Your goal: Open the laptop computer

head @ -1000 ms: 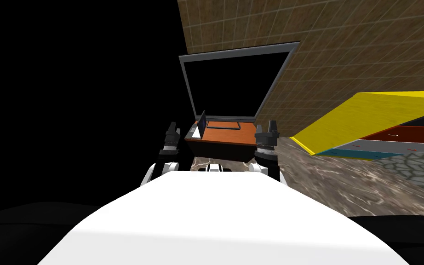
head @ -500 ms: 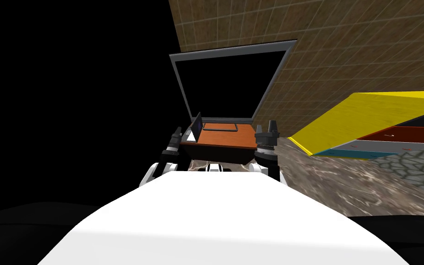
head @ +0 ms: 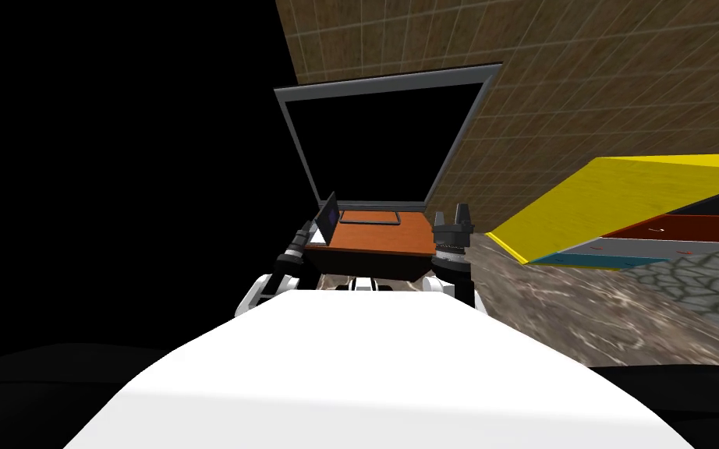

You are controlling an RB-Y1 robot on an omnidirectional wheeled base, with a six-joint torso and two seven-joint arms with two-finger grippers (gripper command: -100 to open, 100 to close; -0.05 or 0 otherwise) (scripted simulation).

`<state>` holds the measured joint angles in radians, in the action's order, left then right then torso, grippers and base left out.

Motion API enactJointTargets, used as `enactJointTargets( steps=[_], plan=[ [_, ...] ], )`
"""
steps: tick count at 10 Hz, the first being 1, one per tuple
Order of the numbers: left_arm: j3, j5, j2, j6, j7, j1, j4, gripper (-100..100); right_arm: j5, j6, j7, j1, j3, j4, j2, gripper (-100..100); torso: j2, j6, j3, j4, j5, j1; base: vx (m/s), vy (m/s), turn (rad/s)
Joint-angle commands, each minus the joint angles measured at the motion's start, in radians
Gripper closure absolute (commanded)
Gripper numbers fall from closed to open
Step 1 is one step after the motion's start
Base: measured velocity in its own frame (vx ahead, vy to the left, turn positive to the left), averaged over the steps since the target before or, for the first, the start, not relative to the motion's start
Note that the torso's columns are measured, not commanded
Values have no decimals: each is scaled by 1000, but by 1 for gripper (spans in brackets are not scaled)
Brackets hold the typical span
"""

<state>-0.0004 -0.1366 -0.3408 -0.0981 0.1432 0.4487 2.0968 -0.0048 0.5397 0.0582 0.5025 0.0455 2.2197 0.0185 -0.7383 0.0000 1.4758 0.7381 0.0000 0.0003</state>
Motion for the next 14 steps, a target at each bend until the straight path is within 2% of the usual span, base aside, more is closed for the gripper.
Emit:
enactJointTargets(
  steps=[1,4,5,6,7,8,9,11,14],
  plan=[
    [0,-33,-50,63,23,-10,-48,-100,0,0,0,0,0,0,0,0,2,0,1,-1,0,-1,124,-95,-51],
    [1,-55,-87,100,38,-17,-83,-100,0,0,0,0,0,0,0,0,-1,0,-1,0,0,1,97,-63,-27],
    [1,-49,-78,87,33,-10,-69,-100,0,0,0,0,0,0,0,0,-1,0,-1,0,0,1,45,-20,-5],
    [6,-47,-87,112,31,-5,-46,-100,0,0,0,0,0,0,0,0,-3,0,-2,1,1,2,129,-35,-33],
    [4,-47,-85,101,33,-8,-57,-100,0,0,0,0,0,0,0,0,2,0,1,0,0,0,81,-20,-6],
    [4,-47,-85,105,32,-8,-55,100,0,0,0,0,0,0,0,0,0,0,1,0,0,0,11,-2,10],
    [-1,-17,-69,106,2,-13,-61,100,0,0,0,0,0,0,0,0,-4,1,-2,2,0,0,-8,92,15],
    [-8,13,-52,107,-28,-20,-64,100,0,0,0,0,0,0,0,0,-5,1,-3,2,5,6,-6,137,-4],
    [-18,59,-26,108,-74,-29,-68,100,0,0,0,0,0,0,0,0,1,1,0,-1,1,-2,-20,114,-2]
  ],
)
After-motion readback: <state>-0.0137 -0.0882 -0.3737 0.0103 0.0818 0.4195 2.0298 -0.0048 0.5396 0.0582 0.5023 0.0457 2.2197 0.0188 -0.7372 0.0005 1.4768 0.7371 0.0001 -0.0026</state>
